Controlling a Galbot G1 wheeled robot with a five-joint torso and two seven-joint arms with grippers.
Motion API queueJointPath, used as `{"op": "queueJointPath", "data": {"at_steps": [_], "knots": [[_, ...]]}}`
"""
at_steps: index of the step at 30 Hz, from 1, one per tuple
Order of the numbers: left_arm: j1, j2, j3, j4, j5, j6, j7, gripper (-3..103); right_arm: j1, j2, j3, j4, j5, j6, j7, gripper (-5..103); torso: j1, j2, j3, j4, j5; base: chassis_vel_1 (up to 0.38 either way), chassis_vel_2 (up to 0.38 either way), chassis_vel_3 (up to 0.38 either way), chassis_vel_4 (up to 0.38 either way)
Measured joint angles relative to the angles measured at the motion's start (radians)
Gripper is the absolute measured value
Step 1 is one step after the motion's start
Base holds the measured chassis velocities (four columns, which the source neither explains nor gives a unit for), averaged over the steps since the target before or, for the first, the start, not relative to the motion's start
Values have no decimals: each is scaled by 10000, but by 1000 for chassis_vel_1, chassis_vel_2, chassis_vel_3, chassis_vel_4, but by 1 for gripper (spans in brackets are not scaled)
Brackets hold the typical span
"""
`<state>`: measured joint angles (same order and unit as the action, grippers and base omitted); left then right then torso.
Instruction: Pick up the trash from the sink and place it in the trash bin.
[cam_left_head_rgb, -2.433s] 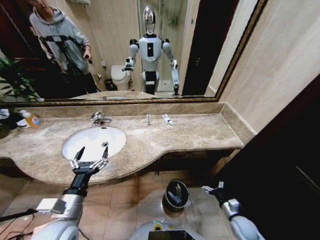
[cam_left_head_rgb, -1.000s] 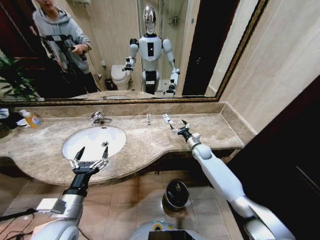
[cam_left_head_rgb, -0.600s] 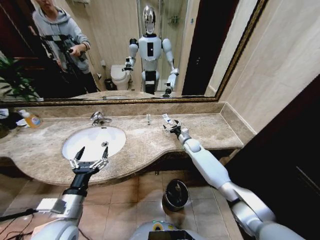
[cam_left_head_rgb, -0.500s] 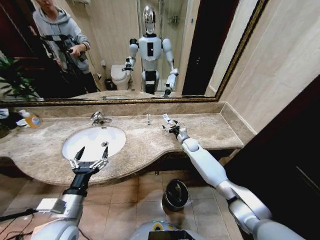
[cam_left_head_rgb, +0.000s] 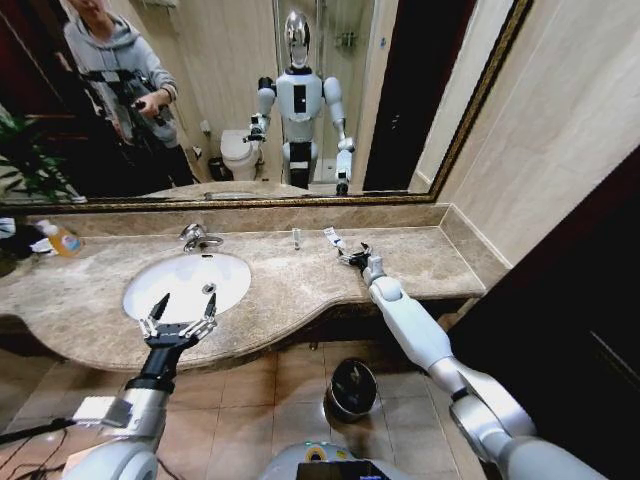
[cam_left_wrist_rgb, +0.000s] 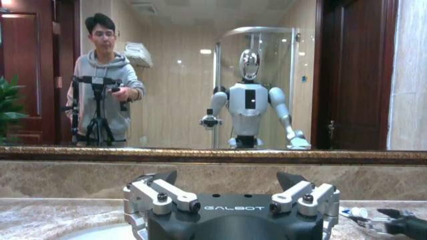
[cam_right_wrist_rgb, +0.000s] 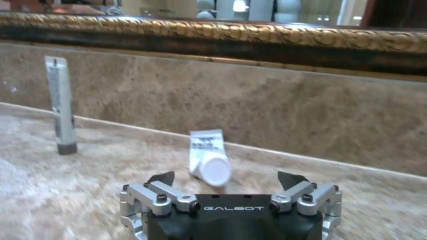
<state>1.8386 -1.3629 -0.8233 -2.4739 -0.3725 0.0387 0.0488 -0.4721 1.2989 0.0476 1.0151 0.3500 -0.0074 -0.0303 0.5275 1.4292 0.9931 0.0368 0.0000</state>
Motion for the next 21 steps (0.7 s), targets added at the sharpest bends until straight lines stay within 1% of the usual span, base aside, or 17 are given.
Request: {"op": "queueJointPath", "data": {"at_steps": [5, 6, 7, 10, 11, 13, 15, 18, 19, 21], "knots": [[0, 0, 0, 0, 0, 0, 0, 100, 423, 325, -75, -460, -12, 82, -112, 100, 0, 0, 0, 1, -1, 0, 0, 0, 0], [0, 0, 0, 0, 0, 0, 0, 100, 456, 346, -79, -507, -15, 100, -127, 102, 0, 0, 0, 1, -1, 0, 0, 0, 0], [0, 0, 0, 0, 0, 0, 0, 100, 456, 346, -79, -507, -15, 100, -127, 102, 0, 0, 0, 1, -1, 0, 0, 0, 0], [0, 0, 0, 0, 0, 0, 0, 100, 620, 446, -76, -835, -54, 209, -299, 92, 0, 0, 0, 1, -1, 0, 0, 0, 0], [0, 0, 0, 0, 0, 0, 0, 100, 620, 446, -76, -835, -54, 209, -299, 92, 0, 0, 0, 1, -1, 0, 0, 0, 0], [0, 0, 0, 0, 0, 0, 0, 100, 626, 457, -68, -927, -65, 238, -343, 84, 0, 0, 0, 0, -1, 0, 0, 0, 0], [0, 0, 0, 0, 0, 0, 0, 100, 626, 461, -63, -940, -67, 244, -347, 84, 0, 0, 0, 0, -1, 0, 0, 0, 0], [0, 0, 0, 0, 0, 0, 0, 100, 604, 455, -37, -961, -69, 271, -367, 73, 0, 0, 0, 0, -1, 0, 0, 0, 0], [0, 0, 0, 0, 0, 0, 0, 100, 604, 455, -37, -961, -69, 271, -367, 73, 0, 0, 0, 0, -1, 0, 0, 0, 0], [0, 0, 0, 0, 0, 0, 0, 100, 588, 439, -14, -962, -64, 290, -369, 65, 0, 0, 0, 0, -1, 0, 0, 0, 0]]}}
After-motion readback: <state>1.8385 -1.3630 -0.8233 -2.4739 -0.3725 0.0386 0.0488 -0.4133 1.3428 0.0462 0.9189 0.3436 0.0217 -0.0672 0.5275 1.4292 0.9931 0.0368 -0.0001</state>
